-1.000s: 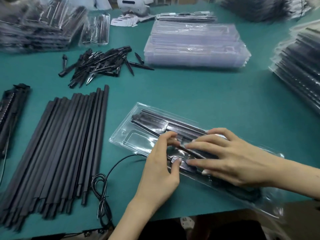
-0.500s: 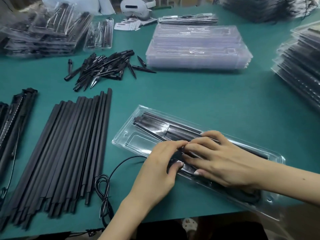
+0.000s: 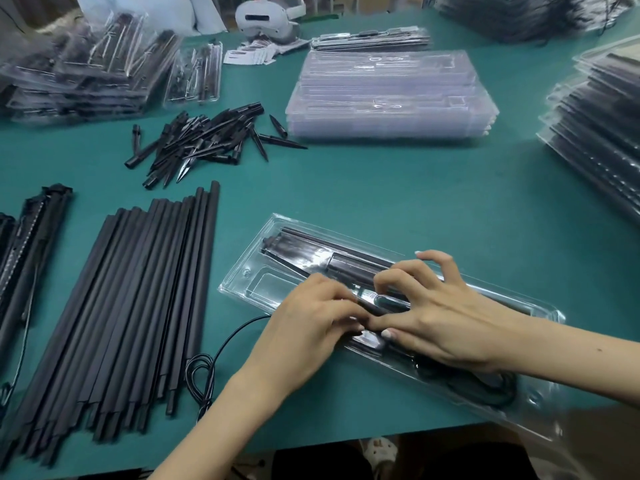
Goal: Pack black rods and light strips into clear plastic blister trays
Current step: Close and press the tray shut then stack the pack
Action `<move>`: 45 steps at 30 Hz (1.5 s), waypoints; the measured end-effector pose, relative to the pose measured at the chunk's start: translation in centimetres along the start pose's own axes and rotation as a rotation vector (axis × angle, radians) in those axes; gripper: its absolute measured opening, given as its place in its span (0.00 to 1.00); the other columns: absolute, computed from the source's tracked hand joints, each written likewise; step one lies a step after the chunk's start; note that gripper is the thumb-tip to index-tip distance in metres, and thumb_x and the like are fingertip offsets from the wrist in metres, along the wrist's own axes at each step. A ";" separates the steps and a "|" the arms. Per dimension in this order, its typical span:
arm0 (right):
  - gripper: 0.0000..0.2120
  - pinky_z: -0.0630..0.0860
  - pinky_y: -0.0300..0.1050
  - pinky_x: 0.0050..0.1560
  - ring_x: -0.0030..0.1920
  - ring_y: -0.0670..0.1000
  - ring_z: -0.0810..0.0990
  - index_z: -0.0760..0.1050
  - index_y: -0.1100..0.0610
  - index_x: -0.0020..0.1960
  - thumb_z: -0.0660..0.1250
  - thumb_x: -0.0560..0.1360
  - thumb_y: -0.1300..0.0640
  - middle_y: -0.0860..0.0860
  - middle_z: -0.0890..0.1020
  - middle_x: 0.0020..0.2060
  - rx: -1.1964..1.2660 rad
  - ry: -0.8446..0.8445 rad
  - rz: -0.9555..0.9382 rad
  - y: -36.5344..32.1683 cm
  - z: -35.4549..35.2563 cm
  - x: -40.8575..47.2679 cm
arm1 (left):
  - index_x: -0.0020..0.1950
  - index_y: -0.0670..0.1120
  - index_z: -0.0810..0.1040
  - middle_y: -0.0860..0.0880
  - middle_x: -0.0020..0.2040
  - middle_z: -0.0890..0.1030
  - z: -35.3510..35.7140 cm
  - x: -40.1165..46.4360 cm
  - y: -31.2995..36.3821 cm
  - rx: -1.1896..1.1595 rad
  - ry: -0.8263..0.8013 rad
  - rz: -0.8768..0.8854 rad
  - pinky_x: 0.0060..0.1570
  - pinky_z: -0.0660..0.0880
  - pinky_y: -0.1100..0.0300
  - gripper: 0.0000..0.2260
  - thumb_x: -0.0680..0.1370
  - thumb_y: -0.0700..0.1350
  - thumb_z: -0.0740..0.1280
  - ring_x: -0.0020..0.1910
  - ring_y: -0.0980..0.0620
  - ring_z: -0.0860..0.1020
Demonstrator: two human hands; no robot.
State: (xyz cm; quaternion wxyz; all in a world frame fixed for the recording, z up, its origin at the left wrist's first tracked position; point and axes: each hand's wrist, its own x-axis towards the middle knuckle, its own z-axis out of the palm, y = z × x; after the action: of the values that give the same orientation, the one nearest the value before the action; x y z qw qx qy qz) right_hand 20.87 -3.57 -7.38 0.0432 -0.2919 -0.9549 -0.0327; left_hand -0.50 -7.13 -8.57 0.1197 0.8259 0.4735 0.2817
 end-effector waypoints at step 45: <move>0.50 0.37 0.70 0.68 0.76 0.51 0.37 0.37 0.32 0.72 0.71 0.65 0.38 0.50 0.44 0.76 0.457 -0.356 0.713 -0.4 1.6 5.4 | 0.32 0.49 0.63 0.54 0.27 0.67 -0.1 8.7 -2.5 0.161 -0.637 -0.057 0.28 0.57 0.58 0.24 0.62 0.56 0.78 0.28 0.58 0.66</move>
State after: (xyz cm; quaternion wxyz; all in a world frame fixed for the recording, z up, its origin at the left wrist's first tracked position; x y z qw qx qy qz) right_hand 16.04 -0.75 -8.44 -0.0497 -0.5862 -0.7702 0.2465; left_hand 1.05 1.62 -6.57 0.2040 0.8656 0.4561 -0.0328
